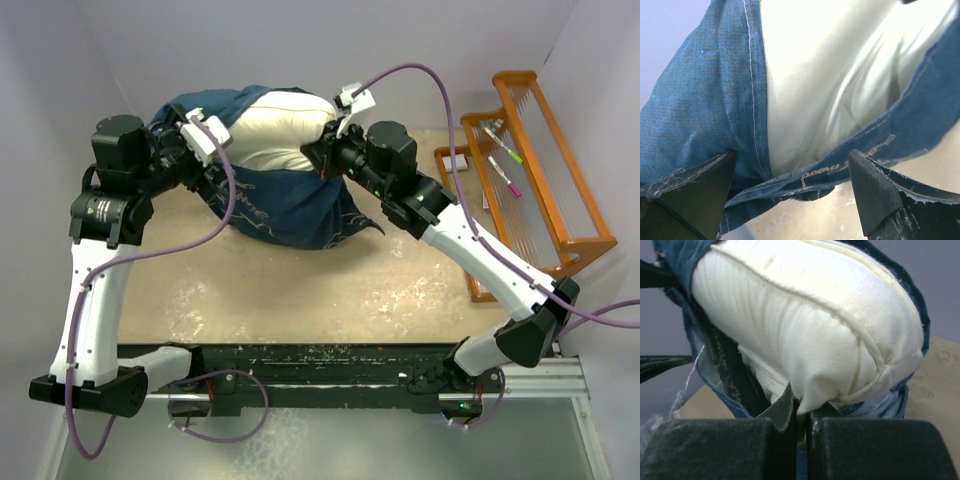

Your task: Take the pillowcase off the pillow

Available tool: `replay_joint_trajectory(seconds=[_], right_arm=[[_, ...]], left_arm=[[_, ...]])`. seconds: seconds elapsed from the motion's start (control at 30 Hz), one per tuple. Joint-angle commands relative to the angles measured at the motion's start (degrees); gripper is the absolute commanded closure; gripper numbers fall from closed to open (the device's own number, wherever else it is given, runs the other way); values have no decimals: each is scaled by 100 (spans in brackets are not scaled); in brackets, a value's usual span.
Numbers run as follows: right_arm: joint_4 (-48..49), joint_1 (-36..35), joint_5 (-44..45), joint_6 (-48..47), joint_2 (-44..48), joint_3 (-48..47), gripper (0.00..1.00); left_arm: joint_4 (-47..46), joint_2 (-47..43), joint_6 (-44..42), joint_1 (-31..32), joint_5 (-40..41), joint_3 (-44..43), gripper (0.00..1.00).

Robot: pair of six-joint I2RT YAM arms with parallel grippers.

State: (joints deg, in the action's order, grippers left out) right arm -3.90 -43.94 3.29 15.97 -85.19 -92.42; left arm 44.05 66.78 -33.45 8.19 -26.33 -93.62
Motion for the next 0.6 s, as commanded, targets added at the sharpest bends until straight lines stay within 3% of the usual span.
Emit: replay_joint_trajectory(seconds=[0.0,0.3,0.57], right_arm=[[843,-105,-937,80,371,122,100],[907,-88,-1423,150,690,563,100],[856,-81,-1326,97,1001,769,100]], left_arm=[[-437,95,-537,-30,355,96,9],[-1299,-257,-195,-39,1217,552,73],[-1608,-677,-338,-36,1666,653,92]])
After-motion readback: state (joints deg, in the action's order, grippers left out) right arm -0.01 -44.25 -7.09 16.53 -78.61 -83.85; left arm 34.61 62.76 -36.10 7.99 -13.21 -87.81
